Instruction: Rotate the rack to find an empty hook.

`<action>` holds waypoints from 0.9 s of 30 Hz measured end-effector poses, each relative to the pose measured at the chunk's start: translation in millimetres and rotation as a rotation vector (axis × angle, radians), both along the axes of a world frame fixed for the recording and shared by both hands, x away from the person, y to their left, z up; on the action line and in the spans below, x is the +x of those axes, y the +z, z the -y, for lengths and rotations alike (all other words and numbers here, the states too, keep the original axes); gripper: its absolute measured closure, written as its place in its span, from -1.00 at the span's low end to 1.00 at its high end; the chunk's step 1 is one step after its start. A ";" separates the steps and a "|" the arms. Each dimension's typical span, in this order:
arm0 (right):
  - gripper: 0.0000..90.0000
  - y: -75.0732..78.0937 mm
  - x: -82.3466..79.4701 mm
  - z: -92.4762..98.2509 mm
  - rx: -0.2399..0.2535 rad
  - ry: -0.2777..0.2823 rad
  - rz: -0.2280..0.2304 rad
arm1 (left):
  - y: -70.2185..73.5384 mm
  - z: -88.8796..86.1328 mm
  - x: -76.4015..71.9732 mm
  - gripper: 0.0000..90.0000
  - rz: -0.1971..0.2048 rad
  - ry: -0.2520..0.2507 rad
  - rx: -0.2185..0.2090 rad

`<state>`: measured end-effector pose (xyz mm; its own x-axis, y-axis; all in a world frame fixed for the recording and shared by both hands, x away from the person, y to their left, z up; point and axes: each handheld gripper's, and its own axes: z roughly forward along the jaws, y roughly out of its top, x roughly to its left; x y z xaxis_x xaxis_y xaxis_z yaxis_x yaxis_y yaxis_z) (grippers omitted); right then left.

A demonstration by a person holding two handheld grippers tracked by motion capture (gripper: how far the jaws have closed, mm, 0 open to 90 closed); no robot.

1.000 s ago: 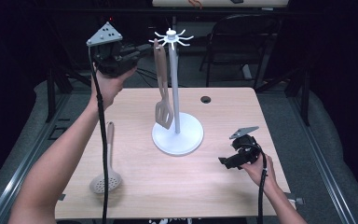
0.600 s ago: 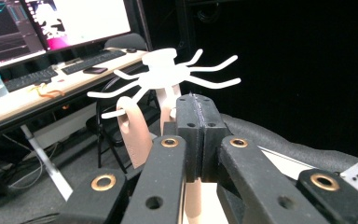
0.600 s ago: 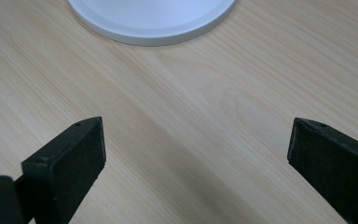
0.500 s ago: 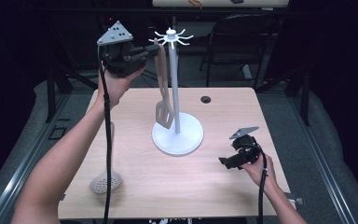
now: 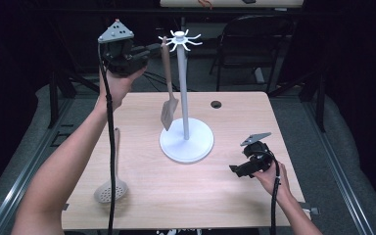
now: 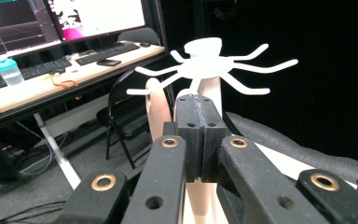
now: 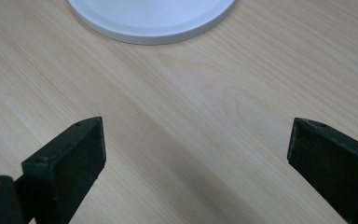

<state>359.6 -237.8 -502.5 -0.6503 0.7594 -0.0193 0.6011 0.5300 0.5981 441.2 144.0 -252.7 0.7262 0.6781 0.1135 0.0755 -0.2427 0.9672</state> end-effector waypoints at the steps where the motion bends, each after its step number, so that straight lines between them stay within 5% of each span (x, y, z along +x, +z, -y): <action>1: -0.92 0.0 0.0 0.1 -0.001 0.000 -0.001 | -0.3 -0.3 0.8 1.00 -0.001 0.001 0.003; 16: -0.92 0.1 -0.7 0.5 0.001 -0.003 -0.003 | 0.5 -1.1 1.9 1.00 -0.014 -0.009 0.000; 20: -0.91 1.1 -0.6 1.5 -0.008 -0.001 -0.003 | -3.3 -3.4 -3.1 0.78 -0.024 -0.026 0.012; 27: -0.91 0.0 -1.1 0.1 0.019 -0.003 0.001 | -18.1 -7.5 -15.2 0.09 -0.036 -0.021 0.041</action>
<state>358.6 -238.0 -502.5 -0.6482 0.7614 -0.0055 0.6020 0.5169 0.6086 426.0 151.5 -270.8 0.7444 0.6579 0.1146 0.1045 -0.2842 0.9531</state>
